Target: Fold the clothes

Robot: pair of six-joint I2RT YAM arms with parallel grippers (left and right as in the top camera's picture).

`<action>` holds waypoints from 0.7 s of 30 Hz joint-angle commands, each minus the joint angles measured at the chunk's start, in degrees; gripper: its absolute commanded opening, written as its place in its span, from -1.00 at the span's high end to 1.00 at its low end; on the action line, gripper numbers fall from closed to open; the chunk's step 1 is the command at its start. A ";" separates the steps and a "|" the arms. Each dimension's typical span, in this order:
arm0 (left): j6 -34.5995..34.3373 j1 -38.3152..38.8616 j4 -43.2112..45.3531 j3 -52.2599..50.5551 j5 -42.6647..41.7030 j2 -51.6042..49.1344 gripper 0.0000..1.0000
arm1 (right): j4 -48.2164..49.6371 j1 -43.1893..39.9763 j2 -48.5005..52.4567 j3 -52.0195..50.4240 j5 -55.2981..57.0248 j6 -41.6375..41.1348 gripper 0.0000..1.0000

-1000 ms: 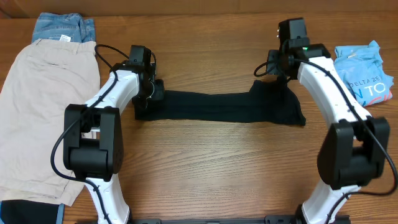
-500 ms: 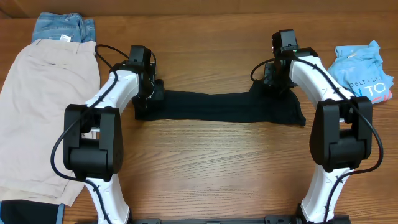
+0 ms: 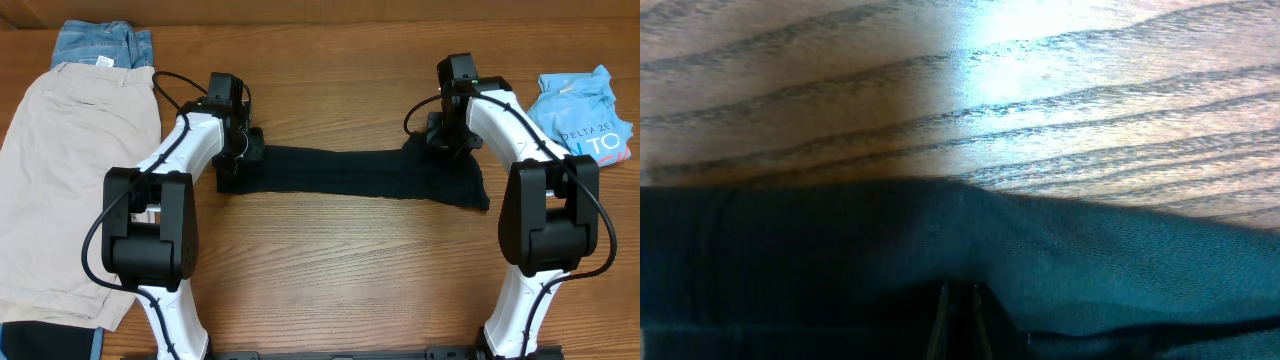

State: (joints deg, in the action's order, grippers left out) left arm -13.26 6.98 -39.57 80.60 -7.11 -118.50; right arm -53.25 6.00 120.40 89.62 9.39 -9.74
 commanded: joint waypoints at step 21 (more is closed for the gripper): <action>0.85 -0.31 -0.85 -1.60 0.70 -0.33 0.74 | -3.30 -0.44 -5.99 11.13 -4.07 1.03 0.92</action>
State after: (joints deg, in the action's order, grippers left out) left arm -13.26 6.98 -39.57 80.60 -7.11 -118.50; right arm -56.23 5.98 118.58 97.43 8.56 -10.24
